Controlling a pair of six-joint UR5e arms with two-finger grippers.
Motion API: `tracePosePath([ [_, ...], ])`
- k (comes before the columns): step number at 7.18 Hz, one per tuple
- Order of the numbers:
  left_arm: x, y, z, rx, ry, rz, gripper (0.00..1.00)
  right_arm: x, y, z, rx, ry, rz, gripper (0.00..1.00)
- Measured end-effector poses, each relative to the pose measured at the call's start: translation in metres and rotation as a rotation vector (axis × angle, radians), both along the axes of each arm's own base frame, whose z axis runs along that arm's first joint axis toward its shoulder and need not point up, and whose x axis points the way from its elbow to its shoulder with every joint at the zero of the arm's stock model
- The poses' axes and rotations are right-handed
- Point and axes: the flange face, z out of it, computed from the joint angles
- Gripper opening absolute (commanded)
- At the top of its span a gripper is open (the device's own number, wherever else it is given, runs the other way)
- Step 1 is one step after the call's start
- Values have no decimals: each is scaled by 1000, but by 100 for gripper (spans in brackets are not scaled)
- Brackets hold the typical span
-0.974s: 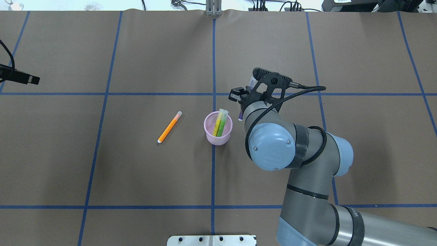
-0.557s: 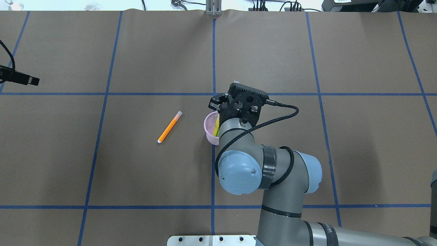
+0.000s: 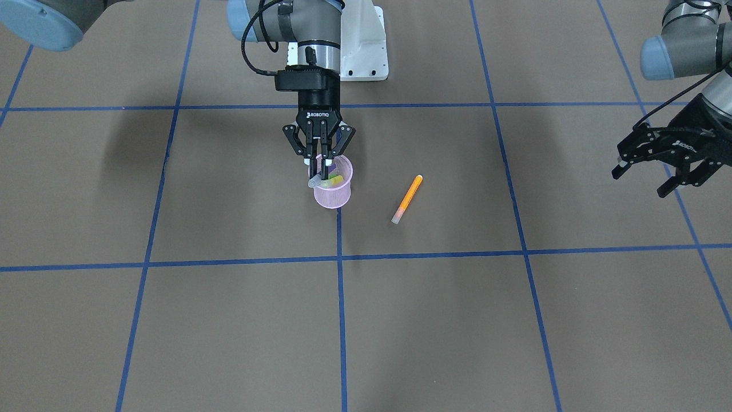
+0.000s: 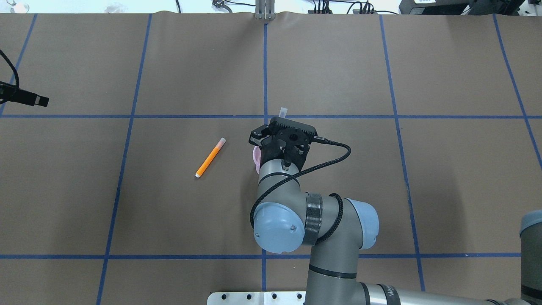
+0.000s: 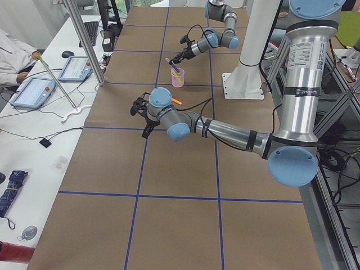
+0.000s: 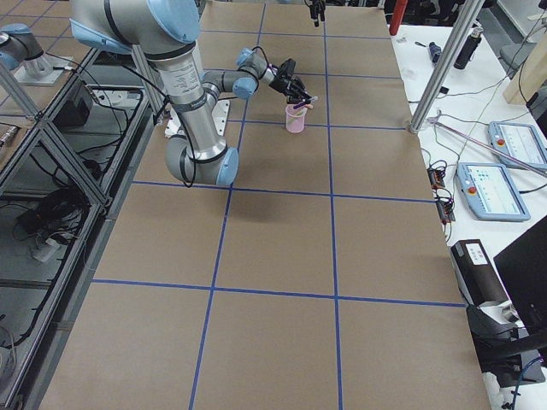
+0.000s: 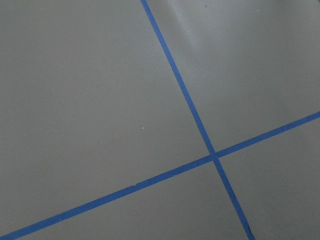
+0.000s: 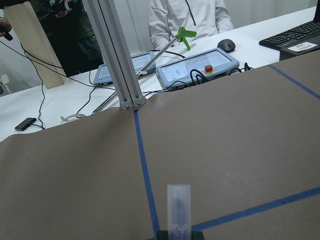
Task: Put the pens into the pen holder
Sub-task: 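Lower the purple marker into the cup and open the right gripper, then withdraw the right gripper while the left gripper reaches toward the orange marker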
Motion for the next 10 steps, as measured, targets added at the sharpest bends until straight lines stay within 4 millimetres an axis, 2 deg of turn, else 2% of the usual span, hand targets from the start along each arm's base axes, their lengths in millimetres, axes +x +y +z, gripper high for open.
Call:
tracePosePath([
  [2, 1, -1, 1, -2, -1, 1, 100, 0, -2, -8, -20, -12, -32, 100],
  [4, 10, 0, -1, 1, 3, 19, 100, 26, -30, -17, -108, -52, -129, 100],
  [5, 27, 2, -7, 9, 8, 49, 100, 47, -53, -18, -170, -57, -191, 100],
  [6, 52, 2, -21, 28, 20, 89, 100, 73, -77, -17, -231, -58, -261, 100],
  [8, 124, 0, -72, 14, 83, 148, 100, 139, -127, -8, -307, -52, -407, 100],
  [9, 164, 0, -96, -14, 107, 149, 100, 179, -149, 5, -324, -37, -491, 100],
  [10, 205, 5, -111, -27, 105, 124, 100, 222, -168, 24, -325, -16, -575, 100],
])
